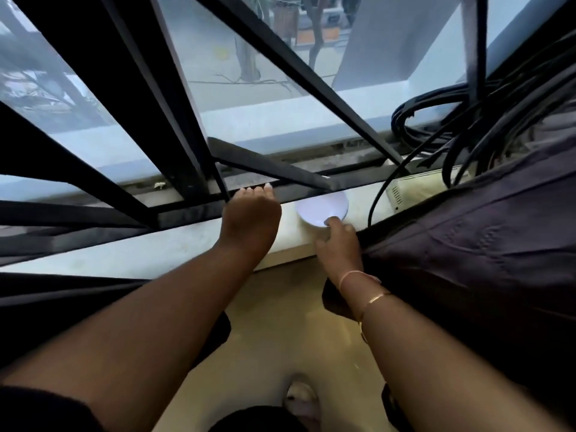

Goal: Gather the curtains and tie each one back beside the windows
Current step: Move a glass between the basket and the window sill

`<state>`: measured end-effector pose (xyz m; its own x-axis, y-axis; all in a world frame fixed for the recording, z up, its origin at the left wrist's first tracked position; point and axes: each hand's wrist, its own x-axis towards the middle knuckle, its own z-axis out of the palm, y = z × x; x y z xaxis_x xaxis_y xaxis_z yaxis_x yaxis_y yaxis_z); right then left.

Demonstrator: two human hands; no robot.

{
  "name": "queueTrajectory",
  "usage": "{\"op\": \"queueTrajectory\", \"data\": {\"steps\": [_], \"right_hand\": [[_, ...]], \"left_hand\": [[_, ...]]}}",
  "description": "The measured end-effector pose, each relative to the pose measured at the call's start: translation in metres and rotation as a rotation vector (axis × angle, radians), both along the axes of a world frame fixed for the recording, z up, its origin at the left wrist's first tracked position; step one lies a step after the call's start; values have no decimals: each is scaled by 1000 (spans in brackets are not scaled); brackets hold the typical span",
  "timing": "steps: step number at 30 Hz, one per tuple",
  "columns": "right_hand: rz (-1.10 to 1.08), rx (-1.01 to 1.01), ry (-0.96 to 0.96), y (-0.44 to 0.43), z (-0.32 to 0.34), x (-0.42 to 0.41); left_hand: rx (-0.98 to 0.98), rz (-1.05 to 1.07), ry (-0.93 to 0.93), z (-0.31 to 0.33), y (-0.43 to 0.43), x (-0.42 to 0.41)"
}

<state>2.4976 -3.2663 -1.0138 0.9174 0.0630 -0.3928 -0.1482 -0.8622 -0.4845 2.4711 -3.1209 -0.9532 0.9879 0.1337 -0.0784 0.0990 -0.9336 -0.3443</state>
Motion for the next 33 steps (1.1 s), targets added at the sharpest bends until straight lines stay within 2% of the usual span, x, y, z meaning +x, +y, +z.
{"op": "queueTrajectory", "data": {"steps": [4,8,13,18,21,24,28,33], "right_hand": [[-47,14,-56,7,-9,3],[-48,26,-70,5,-10,0],[-3,14,-74,1,-10,-15],[21,37,-123,1,-6,-22],[57,58,-139,-3,5,-32],[124,49,-161,-3,22,-50],[245,9,-185,-11,53,-77],[268,82,-140,-21,100,-117]], "left_hand": [[20,-51,-42,-9,3,-3],[-3,-2,17,-4,2,-4],[16,41,-2,7,-2,-3],[-205,54,-9,-9,0,0],[-105,-55,-114,-8,5,-5],[-277,-55,164,4,6,-21],[-344,-94,139,23,10,-59],[-333,51,292,58,23,-118]]}}
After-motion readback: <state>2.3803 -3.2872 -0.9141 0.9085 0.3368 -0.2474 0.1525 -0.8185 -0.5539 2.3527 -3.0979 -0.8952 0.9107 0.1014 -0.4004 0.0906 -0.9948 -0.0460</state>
